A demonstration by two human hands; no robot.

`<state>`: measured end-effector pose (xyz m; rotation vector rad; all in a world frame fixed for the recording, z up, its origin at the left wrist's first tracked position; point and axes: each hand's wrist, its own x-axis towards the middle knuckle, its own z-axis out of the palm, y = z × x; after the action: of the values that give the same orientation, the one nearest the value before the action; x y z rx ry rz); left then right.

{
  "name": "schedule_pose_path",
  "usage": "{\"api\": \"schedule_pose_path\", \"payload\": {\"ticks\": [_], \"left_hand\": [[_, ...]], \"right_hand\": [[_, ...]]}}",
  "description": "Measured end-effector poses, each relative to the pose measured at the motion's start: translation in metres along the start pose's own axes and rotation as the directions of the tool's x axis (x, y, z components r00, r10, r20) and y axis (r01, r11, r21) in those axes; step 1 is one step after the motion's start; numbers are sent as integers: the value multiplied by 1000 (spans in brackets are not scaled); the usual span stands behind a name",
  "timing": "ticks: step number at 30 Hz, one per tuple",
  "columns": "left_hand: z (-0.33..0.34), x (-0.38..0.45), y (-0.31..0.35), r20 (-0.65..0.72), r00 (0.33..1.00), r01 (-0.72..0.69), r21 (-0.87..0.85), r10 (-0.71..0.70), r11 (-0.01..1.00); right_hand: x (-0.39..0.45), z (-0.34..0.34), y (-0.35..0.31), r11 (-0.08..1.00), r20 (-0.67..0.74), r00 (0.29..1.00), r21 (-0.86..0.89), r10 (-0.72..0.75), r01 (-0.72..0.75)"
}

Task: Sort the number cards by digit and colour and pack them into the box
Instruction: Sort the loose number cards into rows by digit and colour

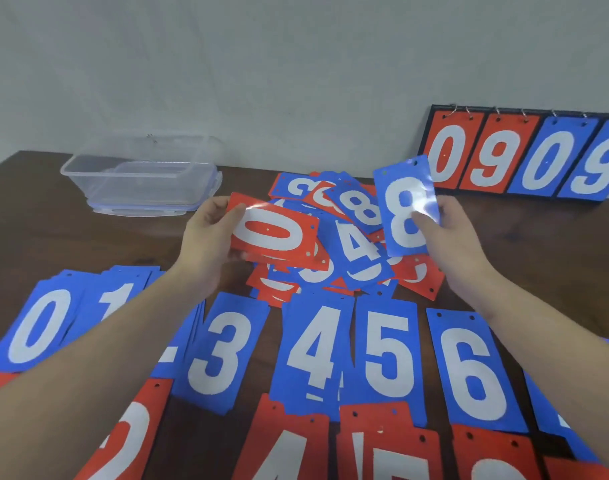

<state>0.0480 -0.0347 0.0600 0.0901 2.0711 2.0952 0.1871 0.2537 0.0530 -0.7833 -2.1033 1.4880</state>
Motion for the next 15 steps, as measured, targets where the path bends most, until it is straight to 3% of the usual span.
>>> {"api": "schedule_pose_path", "payload": {"ticks": [3, 9, 15], "left_hand": [[-3, -14, 1, -8, 1000, -1, -36, 1, 999], [-4, -51, 3, 86, 994, 65, -52, -61, 996], [-4, -96, 1, 78, 996, 54, -169, -42, 984]], "right_hand": [[-23, -4, -6, 988, 56, 995, 131, 80, -86], [-65, -25, -2, 991, 211, 972, 57, 103, -118], [-91, -50, 3, 989, 232, 965, 59, 119, -136]]}}
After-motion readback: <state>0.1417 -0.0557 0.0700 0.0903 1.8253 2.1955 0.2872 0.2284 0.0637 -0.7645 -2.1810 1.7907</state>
